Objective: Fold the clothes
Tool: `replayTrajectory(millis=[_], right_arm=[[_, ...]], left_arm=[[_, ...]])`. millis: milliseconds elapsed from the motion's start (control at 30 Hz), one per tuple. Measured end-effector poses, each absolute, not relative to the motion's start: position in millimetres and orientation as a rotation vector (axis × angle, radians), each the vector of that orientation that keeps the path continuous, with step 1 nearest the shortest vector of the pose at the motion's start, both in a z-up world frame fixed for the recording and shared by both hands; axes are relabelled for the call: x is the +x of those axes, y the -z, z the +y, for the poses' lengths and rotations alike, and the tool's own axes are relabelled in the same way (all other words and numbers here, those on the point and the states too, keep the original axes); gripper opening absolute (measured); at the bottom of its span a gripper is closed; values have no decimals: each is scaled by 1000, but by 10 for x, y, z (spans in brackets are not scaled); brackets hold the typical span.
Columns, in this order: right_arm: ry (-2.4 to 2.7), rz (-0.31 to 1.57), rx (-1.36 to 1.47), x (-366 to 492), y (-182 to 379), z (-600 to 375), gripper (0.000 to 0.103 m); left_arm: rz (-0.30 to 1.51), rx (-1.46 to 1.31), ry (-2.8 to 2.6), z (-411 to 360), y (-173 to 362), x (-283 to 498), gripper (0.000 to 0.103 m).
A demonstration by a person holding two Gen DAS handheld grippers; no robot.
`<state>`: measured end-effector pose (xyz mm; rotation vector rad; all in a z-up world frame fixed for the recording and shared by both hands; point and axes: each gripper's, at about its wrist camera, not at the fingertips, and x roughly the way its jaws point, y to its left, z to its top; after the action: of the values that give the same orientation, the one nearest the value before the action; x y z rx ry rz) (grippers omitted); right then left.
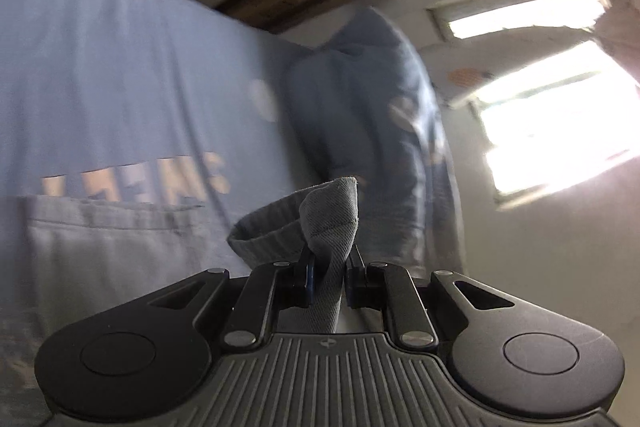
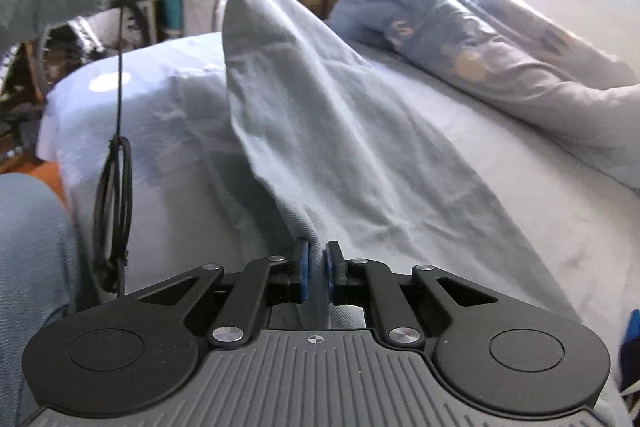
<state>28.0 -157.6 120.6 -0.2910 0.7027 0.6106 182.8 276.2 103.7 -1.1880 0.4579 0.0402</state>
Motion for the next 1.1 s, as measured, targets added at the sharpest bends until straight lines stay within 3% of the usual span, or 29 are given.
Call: replayTrajectory(millis=[267,400,467,567,600,667,700,867,933,1100], right_arm=[[-703,776,-262,301,-1007,-1561,11],[-706,832,-332,279,-825,-1365,20],[-708,842,-344,248,-834,-1305,29],[-734,854,-343,194,-891,-1275,64],[-739,852,-343,177,-911,-1267,70],[-735,836,-336,156,-978,-1238,77],[-728,824,-321,163,-1023,-1230,79],[-639,721,-197,168,-1203,-1236,94],[-619,677,-136,167,-1238,-1216,99],[-636,645,-110,260,-1285,-1045,103]], left_arm=[[562,-1167,-194,3048,-617,1902,18],[663,-1125,-279,3184,-215,1989,22],[699,-1071,-301,3210,-95,1982,29],[682,-993,-336,3252,-58,1899,53],[670,-971,-358,3288,-71,1876,59],[658,-943,-407,3391,-102,1828,69],[655,-935,-434,3448,-125,1800,81],[581,-930,-315,3555,-361,1768,91],[540,-938,-186,3532,-461,1830,103],[553,-768,-52,3308,-640,2178,103]])
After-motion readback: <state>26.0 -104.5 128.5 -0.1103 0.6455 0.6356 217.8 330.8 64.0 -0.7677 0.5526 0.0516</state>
